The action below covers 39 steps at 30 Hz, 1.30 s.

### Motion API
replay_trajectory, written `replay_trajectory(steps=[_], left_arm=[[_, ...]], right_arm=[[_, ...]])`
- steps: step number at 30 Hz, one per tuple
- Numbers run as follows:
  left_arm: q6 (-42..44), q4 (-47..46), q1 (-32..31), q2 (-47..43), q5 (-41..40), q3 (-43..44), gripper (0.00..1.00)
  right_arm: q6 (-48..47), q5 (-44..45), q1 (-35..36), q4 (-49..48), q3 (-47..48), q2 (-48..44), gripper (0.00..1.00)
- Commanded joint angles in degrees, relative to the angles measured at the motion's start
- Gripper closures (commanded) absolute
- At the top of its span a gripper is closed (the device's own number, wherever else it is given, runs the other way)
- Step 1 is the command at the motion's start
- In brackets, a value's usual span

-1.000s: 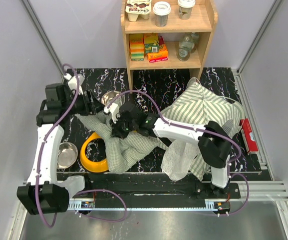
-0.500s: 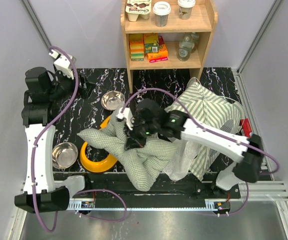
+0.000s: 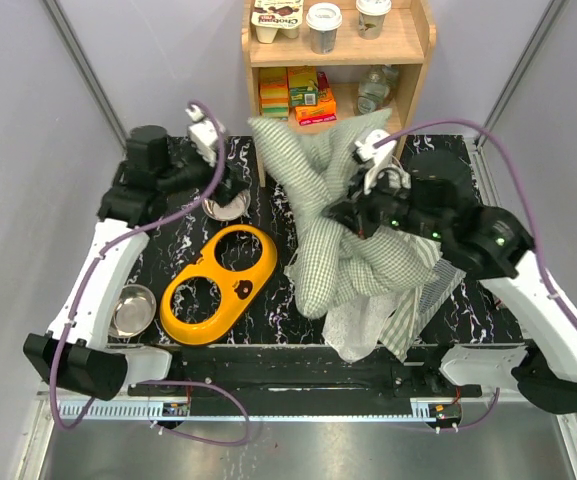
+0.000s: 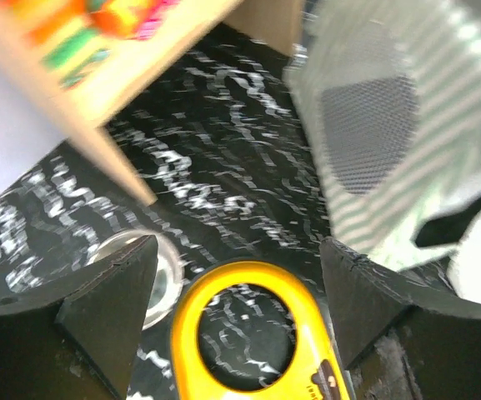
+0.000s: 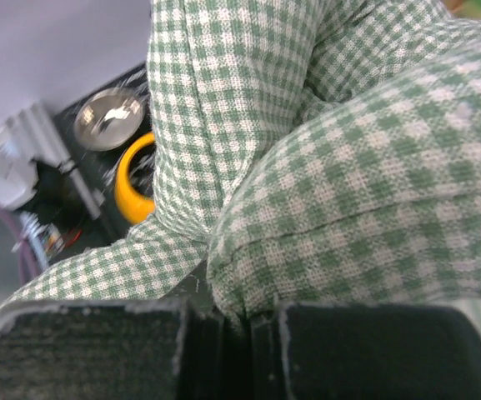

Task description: Set up the pet tent

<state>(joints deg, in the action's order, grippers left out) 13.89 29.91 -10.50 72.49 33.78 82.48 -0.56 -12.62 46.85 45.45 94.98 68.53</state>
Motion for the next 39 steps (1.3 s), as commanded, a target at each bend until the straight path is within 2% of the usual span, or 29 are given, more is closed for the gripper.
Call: replay_trajectory(steps=[1, 6, 9, 14, 19, 20, 24, 27, 31, 39], left_arm=[[7.5, -3.0, -11.1, 0.1, 2.6, -3.2, 0.18], [11.1, 0.1, -22.6, 5.4, 0.1, -1.2, 0.17], [11.3, 0.5, -27.3, 9.4, 0.1, 1.8, 0.15], [12.1, 1.8, -31.6, 18.2, -0.6, 9.4, 0.1], [11.0, 2.1, -34.8, 23.8, -4.0, 13.4, 0.11], [10.0, 2.0, -34.7, 24.4, -5.1, 13.8, 0.17], [7.5, 1.5, -34.8, 21.9, -8.7, 11.9, 0.69], [5.3, 1.0, -34.8, 16.5, -9.7, 6.9, 0.98], [2.2, 3.5, -34.2, 10.3, -11.2, 3.0, 1.0], [-6.4, 6.7, -27.7, 3.5, -9.4, 4.4, 1.0]], right_arm=[[-1.3, 16.9, -0.5, -3.6, 6.0, -3.5, 1.0], [-2.2, 27.7, -0.5, -7.9, 7.1, -7.4, 1.0], [-4.9, 36.0, -0.5, -9.8, 5.7, -9.6, 1.0], [-8.2, 46.4, -0.5, -10.9, 3.5, -11.1, 1.0], [-8.8, 48.0, -0.5, -11.4, 1.7, -11.2, 1.0], [-8.8, 47.9, -0.5, -11.4, 1.5, -11.6, 1.0], [-8.1, 45.2, -0.5, -11.4, 1.3, -12.9, 1.0], [-7.5, 42.5, -0.5, -10.9, 1.3, -13.3, 1.0], [-8.2, 41.0, -0.6, -10.3, 1.9, -12.0, 1.0], [-8.1, 35.2, -0.5, -10.4, 4.4, -9.6, 1.0]])
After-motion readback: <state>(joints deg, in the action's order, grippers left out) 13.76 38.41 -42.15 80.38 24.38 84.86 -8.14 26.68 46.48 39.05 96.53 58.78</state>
